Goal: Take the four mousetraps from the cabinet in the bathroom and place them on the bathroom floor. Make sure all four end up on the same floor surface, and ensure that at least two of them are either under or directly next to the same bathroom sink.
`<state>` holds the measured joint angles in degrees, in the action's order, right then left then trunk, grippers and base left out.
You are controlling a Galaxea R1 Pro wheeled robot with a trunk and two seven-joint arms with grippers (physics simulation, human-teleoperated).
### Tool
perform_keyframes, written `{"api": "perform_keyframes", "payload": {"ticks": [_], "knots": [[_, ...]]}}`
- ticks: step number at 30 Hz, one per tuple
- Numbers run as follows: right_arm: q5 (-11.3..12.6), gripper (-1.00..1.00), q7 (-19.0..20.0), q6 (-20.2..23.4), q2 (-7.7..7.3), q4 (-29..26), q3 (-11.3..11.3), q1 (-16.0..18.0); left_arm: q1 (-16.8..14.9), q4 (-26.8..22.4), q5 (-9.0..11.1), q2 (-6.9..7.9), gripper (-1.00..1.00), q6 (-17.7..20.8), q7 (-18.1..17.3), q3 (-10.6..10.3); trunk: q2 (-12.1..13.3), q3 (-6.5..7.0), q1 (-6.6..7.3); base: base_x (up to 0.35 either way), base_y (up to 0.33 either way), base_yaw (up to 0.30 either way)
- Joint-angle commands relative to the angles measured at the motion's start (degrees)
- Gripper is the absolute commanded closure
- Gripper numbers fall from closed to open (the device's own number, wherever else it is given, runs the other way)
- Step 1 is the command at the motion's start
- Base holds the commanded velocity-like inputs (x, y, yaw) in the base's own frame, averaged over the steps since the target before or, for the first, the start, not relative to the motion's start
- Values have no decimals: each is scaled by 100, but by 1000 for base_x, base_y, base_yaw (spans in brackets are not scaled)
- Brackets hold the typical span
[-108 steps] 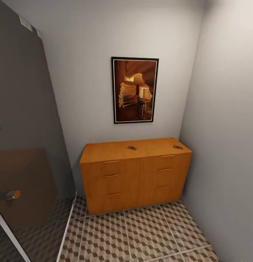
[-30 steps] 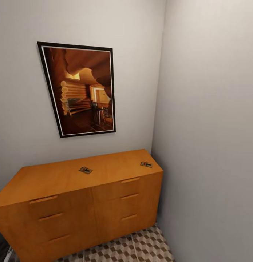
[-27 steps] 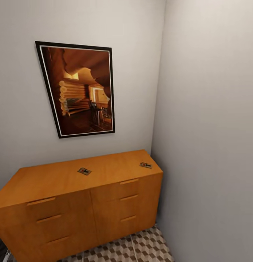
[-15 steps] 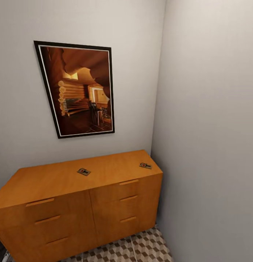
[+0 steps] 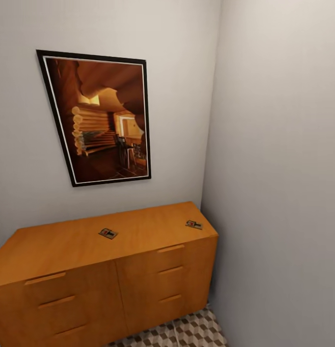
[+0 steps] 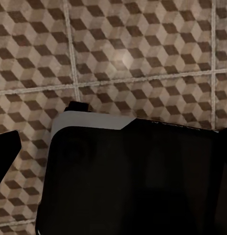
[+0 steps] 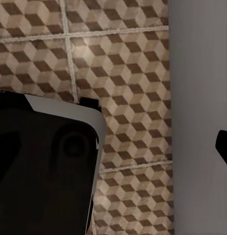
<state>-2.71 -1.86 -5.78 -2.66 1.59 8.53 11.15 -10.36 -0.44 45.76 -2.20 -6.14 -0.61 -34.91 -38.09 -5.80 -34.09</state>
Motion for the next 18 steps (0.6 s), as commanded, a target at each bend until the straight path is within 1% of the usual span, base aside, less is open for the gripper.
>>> {"api": "perform_keyframes", "payload": {"ticks": [1, 13, 18], "knots": [[-29, -100, -20, -29, 1, 17, 26, 7, -6, 8, 50, -2, -100, -20, -7, -49, -7, -10, -4, 305, 0, 0], [-28, -100, -22, -29, -2, 17, 26, 4, -7, 7, 55, 0, -100, -19, -2, -49, -7, -10, -4, 312, 0, 0], [-28, -100, -24, -29, -5, 17, 26, 7, -5, 6, 56, 0, -100, -19, 0, -44, -7, -10, -4, 219, 0, 0]]}}
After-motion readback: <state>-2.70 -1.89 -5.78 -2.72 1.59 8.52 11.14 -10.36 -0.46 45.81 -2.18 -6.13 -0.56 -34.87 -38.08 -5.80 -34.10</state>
